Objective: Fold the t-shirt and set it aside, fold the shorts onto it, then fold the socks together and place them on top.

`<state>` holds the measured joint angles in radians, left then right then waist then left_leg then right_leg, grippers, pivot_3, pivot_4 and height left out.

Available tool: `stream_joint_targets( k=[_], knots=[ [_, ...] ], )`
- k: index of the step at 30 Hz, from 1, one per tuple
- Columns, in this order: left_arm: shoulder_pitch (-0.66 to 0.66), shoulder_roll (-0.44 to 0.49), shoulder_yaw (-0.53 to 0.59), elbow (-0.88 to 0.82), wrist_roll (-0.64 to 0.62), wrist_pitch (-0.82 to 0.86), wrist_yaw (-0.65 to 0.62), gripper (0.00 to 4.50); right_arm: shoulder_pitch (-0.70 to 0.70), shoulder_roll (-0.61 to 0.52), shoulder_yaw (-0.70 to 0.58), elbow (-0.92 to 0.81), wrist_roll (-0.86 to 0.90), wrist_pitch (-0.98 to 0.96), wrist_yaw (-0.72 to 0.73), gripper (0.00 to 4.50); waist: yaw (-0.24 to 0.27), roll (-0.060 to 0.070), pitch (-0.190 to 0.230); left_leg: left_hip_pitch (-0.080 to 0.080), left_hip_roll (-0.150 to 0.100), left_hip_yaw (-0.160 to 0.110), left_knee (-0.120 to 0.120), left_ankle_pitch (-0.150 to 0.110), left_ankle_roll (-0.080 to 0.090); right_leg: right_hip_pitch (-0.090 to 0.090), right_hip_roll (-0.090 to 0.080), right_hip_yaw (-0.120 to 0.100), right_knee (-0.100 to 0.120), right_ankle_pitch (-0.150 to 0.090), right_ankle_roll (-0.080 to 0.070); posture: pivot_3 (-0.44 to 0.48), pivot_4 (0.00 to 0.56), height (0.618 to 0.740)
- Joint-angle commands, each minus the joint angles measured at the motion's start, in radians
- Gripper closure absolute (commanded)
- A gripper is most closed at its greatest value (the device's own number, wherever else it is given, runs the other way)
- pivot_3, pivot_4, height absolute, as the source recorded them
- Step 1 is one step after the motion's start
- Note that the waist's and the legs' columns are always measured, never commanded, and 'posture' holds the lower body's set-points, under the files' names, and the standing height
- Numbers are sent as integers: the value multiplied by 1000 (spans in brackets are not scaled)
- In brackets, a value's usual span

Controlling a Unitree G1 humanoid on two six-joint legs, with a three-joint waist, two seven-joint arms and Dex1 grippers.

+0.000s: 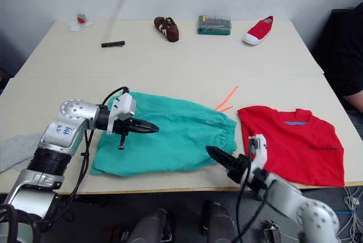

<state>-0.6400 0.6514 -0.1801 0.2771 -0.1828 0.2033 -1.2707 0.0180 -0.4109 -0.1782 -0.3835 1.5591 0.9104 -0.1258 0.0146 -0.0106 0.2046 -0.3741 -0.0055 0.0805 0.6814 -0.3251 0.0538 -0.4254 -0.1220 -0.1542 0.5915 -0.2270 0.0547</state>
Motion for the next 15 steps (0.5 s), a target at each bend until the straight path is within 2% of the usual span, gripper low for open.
stream_joint_targets(
  k=[1,3,12,13,15],
  knots=[
    [-1,-20,-10,54,41,-62,34,4500,-12,11,32,51,-69,-8,-1,419,5,0,0,0,0,0,0,0,0,0,0,0,0,0,0,0,150,740],
    [-2,-37,-20,92,69,-97,57,4500,-22,8,50,40,-112,-14,31,934,8,0,0,-1,0,0,0,0,0,-1,0,0,0,0,0,0,150,740],
    [-5,-71,-23,221,114,-175,114,4500,-75,-68,59,-110,-323,-82,244,4214,9,1,0,-2,0,1,0,-2,0,-2,0,0,0,0,0,0,150,740],
    [-3,-73,-23,225,115,-178,120,4500,-95,-94,71,-133,-355,-84,284,4460,10,1,0,-2,0,1,0,-2,0,-2,0,0,0,0,0,0,150,740],
    [3,-78,-23,231,116,-186,127,4500,-134,-130,93,-160,-386,-77,346,4460,10,1,0,-2,0,1,0,-2,1,-2,0,0,0,0,0,0,150,740]
  ],
)
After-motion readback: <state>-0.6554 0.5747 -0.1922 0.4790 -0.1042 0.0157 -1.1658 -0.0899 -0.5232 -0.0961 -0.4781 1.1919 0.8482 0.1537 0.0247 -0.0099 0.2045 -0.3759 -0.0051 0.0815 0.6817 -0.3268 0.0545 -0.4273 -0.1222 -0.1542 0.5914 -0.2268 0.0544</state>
